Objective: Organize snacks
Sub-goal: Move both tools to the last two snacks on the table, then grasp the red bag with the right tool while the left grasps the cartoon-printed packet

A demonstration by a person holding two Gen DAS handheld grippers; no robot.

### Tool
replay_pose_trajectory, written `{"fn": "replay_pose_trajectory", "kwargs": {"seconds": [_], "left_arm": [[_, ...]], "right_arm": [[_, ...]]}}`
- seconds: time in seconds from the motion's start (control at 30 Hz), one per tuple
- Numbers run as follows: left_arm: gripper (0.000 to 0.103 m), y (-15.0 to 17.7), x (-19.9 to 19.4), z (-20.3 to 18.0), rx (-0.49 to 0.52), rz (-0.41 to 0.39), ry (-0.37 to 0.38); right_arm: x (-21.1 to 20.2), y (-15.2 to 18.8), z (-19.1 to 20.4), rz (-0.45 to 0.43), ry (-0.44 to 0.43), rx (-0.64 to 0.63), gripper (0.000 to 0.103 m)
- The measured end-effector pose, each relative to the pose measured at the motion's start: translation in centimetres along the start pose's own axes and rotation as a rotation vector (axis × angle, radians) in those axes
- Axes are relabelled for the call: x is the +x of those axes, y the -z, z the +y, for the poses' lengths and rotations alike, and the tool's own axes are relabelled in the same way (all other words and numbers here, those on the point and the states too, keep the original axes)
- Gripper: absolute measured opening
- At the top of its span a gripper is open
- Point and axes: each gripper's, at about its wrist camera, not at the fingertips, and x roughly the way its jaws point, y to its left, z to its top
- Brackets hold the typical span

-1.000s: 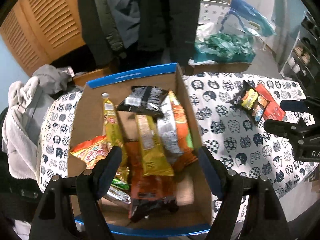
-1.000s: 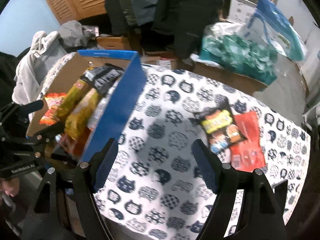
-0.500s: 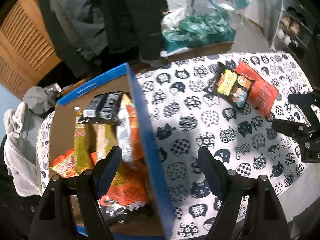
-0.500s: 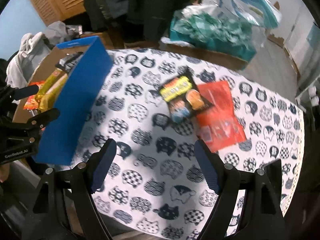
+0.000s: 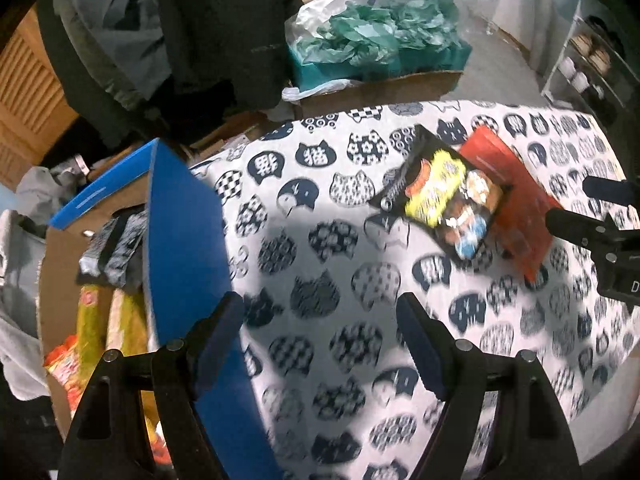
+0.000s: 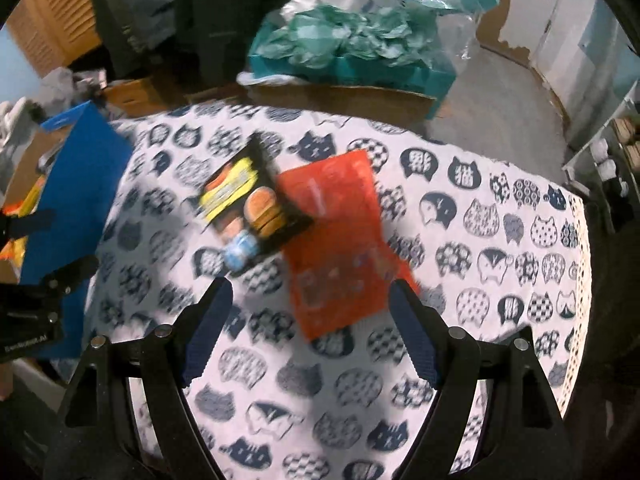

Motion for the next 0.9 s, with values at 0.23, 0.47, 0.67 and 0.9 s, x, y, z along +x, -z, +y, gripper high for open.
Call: {"fn": "replay_pose_trajectory", "kwargs": {"seconds": [0.23,0.47,0.67,0.9], "left_arm": [[0.080,-2.3,2.9,0.2,-0.053,0.023,0.046],[0.080,-2.3,4.2,0.9,-0.079,0.056,0.069],[0.080,-2.5,4.1,2.4,-0.138,0.060,0.100],[0.080,-2.6,3.3,2.4,-0.157,0.049,0.122]], "right_arm": [[3.1,-2.9,-1.1,0.006,0.022,0.041,0.081],[6.0,-4.0,-0.7,0.023,0.060,0.042,0.080],[7.2,-3.1,1.1,0.063,0.035,-0.005,0.081],[7.4,-2.7,4.2,0.077,-0.013,-0.057,0.082]]}}
